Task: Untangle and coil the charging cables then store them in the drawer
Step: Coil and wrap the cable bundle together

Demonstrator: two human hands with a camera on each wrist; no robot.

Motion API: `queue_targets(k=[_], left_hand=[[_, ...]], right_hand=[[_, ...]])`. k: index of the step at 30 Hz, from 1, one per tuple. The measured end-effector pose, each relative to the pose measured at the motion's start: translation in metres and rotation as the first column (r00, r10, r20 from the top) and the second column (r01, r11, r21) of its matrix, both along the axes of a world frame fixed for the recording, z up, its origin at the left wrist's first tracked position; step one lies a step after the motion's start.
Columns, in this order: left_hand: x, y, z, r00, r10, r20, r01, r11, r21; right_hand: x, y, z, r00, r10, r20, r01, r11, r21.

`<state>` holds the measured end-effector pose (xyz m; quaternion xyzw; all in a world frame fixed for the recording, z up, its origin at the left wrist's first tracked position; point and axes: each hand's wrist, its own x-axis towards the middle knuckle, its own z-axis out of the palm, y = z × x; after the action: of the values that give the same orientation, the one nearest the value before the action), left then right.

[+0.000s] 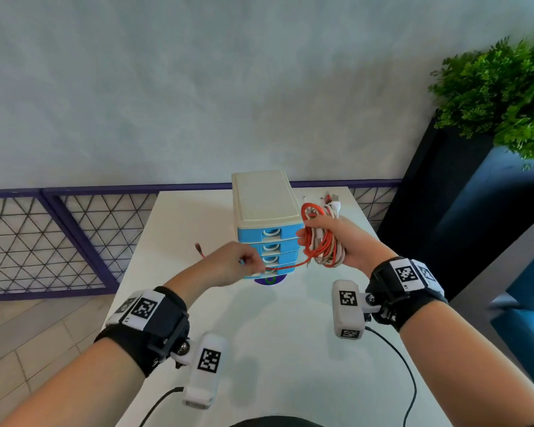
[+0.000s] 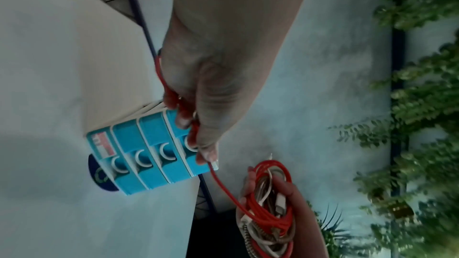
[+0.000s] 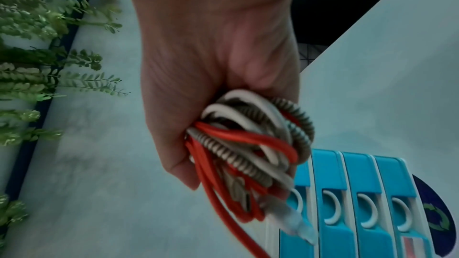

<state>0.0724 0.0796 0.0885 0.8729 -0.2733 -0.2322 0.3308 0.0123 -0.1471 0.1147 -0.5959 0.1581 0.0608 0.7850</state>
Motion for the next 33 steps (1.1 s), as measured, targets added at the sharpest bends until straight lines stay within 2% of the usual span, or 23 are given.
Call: queue_targets(k=[2, 6, 10, 12, 15, 17, 19, 21, 23, 26, 30, 33], left_hand=[[0.003, -0.007, 0.001, 0.994, 0.055, 0.094, -0.046, 0.994, -0.102], [0.002, -0.022, 0.004, 0.979, 0.134, 0.153, -0.097, 0.969, -0.229], [-0.001, -0.026, 0.004, 0.958, 0.220, 0.185, -0.149, 0.930, -0.335], [0.001, -0.025, 0.004, 0.966, 0.225, 0.129, -0.170, 0.926, -0.338], [0.005, -0.017, 0.003, 0.986, 0.157, 0.054, -0.146, 0.974, -0.176], [0.007, -0.008, 0.000, 0.974, 0.172, -0.148, -0.195, 0.968, -0.160], [0.005, -0.002, -0.001, 0.895, 0.191, -0.403, -0.307, 0.919, -0.247], [0.001, -0.002, 0.003, 0.766, 0.172, -0.620, -0.450, 0.831, -0.326], [-0.005, -0.008, 0.011, 0.673, 0.102, -0.733, -0.520, 0.769, -0.371], [-0.010, -0.020, 0.019, 0.659, 0.052, -0.750, -0.518, 0.754, -0.403], [-0.013, -0.029, 0.019, 0.710, 0.091, -0.698, -0.502, 0.761, -0.411], [-0.012, -0.033, 0.016, 0.720, 0.136, -0.681, -0.533, 0.737, -0.416]], right_hand=[[0.000, 0.006, -0.002, 0.997, 0.076, -0.032, -0.077, 0.997, -0.032], [-0.001, 0.021, -0.005, 0.975, 0.213, -0.059, -0.219, 0.965, -0.140], [-0.003, 0.030, -0.009, 0.950, 0.306, -0.065, -0.312, 0.943, -0.113], [-0.003, 0.030, -0.010, 0.964, 0.260, -0.056, -0.266, 0.952, -0.149], [-0.001, 0.026, -0.014, 0.993, 0.113, -0.032, -0.117, 0.976, -0.186], [0.001, 0.019, -0.018, 1.000, 0.020, -0.001, -0.019, 0.981, -0.194], [0.003, 0.013, -0.022, 0.998, -0.054, 0.025, 0.058, 0.981, -0.186], [0.004, 0.012, -0.025, 0.997, -0.066, 0.039, 0.072, 0.982, -0.175], [0.003, 0.018, -0.024, 0.998, -0.018, 0.061, 0.028, 0.987, -0.158], [0.002, 0.028, -0.023, 0.993, 0.082, 0.086, -0.068, 0.985, -0.156], [0.002, 0.038, -0.022, 0.982, 0.165, 0.091, -0.152, 0.980, -0.128], [-0.001, 0.040, -0.022, 0.969, 0.233, 0.084, -0.231, 0.972, -0.033]])
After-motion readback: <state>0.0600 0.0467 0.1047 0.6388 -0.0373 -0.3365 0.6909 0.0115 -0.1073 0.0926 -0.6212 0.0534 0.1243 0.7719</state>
